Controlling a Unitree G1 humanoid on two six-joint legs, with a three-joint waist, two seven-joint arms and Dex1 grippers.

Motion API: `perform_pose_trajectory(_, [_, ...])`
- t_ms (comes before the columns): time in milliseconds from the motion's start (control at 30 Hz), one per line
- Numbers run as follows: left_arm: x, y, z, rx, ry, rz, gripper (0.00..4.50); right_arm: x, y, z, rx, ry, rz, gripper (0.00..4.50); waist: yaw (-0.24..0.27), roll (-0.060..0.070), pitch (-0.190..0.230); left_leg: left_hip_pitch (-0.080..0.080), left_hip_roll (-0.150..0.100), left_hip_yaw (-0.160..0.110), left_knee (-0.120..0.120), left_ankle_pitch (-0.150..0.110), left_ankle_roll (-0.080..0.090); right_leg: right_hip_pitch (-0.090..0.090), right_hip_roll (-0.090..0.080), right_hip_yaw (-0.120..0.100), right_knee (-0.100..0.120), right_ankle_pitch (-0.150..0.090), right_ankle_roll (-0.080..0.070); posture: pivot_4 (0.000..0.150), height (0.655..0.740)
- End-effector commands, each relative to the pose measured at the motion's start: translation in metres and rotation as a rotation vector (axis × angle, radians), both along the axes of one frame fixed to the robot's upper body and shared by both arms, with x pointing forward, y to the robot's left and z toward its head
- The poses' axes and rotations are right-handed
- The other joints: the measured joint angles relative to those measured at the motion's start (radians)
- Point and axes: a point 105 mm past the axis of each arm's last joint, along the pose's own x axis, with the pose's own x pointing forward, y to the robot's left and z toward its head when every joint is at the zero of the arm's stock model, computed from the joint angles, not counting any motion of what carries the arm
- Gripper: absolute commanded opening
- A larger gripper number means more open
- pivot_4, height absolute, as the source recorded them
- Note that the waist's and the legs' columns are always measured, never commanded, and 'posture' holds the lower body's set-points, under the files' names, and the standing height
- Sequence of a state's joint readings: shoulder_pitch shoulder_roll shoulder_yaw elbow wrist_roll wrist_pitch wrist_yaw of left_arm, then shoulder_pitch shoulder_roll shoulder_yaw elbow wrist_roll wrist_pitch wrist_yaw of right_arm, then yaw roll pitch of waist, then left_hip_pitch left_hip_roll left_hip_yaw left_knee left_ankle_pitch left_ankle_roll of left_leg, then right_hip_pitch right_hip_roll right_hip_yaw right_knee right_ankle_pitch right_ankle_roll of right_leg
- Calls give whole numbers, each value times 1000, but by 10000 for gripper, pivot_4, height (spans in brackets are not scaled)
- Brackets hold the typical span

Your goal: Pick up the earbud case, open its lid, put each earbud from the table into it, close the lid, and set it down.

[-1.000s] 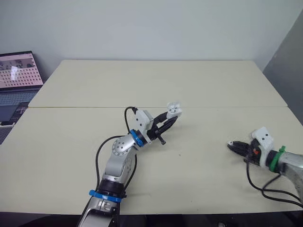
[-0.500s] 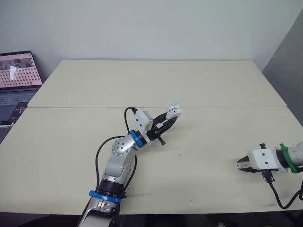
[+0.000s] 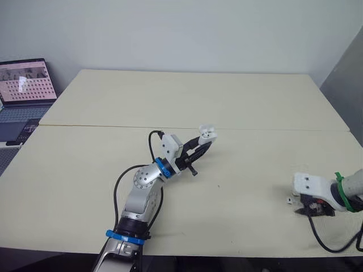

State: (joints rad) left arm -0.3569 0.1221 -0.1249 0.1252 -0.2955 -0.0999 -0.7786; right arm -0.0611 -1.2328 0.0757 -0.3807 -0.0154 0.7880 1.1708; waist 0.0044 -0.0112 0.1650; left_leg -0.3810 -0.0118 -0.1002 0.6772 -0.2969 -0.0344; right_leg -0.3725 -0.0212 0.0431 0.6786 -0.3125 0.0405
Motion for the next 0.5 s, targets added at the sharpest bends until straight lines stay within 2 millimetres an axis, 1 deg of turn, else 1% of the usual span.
perform_pose_trajectory(33, [-2,-4,9,-18,-40,-19,7664,1,5,2,52,28,-165,24589,0,0,0,0,0,0,0,0,0,0,0,0,0,0,0,1500,7400])
perform_pose_trajectory(167, [-2,-4,9,-17,-40,-18,7664,3,6,1,83,42,-257,24589,1,0,0,-1,0,-1,-1,0,0,-1,0,-1,0,0,0,1500,7400])
perform_pose_trajectory(267, [-3,-3,7,-9,-41,-19,7664,0,10,-1,123,74,-284,24589,1,0,0,-1,0,0,0,0,1,-1,0,-1,0,0,0,1500,7400])
perform_pose_trajectory(433, [-3,-4,7,-7,-41,-20,7664,-10,19,-2,151,123,-267,24589,0,0,0,-1,0,-1,-1,0,1,-1,0,-1,0,0,0,1500,7400])
perform_pose_trajectory(500, [-3,-4,7,-6,-41,-21,7664,-9,24,-1,175,117,-272,24589,0,0,0,-1,0,-1,-1,-1,1,-1,0,-1,0,0,0,1500,7400])
